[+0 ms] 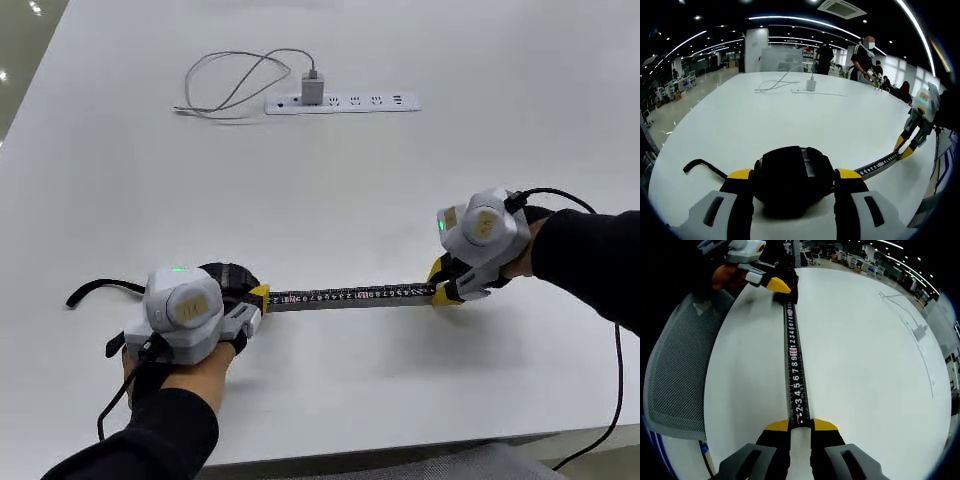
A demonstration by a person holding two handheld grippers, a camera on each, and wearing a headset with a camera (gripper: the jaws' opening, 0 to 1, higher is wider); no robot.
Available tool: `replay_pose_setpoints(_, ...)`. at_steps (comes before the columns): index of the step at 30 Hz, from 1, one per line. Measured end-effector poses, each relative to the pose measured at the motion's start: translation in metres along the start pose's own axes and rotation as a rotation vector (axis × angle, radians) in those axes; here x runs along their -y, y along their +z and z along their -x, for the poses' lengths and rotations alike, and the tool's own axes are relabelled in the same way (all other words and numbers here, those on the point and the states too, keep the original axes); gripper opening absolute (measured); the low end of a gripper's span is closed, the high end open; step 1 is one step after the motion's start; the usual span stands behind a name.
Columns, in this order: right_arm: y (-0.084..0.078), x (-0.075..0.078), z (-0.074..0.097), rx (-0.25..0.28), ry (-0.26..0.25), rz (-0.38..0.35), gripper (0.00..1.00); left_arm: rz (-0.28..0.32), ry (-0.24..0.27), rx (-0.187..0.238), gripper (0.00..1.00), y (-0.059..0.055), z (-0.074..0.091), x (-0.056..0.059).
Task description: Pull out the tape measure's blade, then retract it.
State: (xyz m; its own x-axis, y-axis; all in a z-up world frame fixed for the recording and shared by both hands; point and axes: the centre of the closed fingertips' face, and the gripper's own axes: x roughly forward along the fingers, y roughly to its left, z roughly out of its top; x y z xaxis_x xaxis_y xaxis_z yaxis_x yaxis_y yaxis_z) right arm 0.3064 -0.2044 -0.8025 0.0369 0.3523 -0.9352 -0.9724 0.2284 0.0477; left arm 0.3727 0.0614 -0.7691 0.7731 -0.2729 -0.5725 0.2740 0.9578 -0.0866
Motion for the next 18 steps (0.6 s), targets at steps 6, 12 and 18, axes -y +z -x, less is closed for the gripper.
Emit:
replay_pose_setpoints(6, -0.0015, 0.0015, -0.0006, 0.007, 0.0, -0.026, 0.1, 0.004, 0.004, -0.017, 0.6, -0.0012, -0.0011, -0.0006)
replay_pose_setpoints(12, -0.0019, 0.0021, -0.0013, 0.021, 0.005, -0.025, 0.1, -0.028, 0.004, -0.035, 0.57, -0.0019, -0.0007, 0.0001)
replay_pose_setpoints(18, -0.0023, 0.0034, -0.0015, 0.03, 0.013, -0.03, 0.1, -0.021, -0.005, -0.039, 0.57, -0.0028, 0.0002, -0.0003)
